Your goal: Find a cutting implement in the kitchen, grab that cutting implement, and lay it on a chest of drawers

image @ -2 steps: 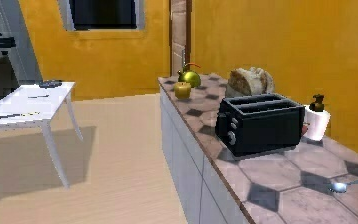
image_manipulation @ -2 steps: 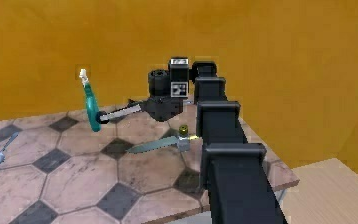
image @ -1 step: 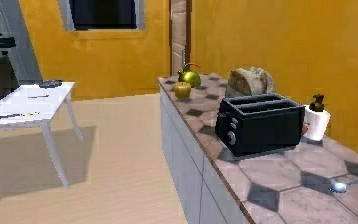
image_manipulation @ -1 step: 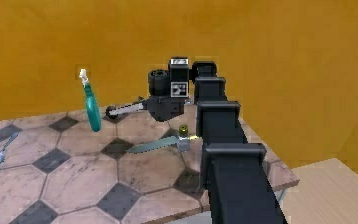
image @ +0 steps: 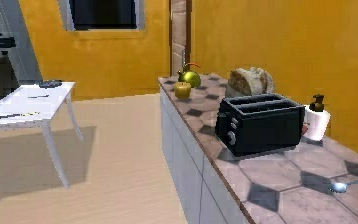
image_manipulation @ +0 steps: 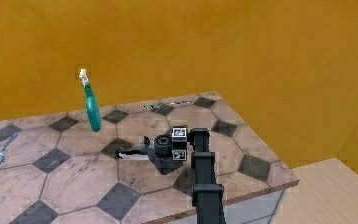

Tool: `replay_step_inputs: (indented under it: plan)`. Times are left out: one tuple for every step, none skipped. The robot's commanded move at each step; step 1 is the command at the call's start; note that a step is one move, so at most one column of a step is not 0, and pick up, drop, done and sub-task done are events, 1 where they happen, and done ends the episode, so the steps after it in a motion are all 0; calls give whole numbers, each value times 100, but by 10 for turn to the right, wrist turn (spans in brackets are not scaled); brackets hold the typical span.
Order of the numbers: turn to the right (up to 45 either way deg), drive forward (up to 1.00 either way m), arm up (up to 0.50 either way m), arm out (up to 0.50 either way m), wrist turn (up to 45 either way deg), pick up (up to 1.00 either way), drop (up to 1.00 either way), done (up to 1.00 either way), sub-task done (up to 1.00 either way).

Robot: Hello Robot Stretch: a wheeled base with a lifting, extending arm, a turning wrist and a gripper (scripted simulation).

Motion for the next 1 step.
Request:
replay_step_inputs:
  plan:
    - [0,0,0,0,0,100,0,0,0]
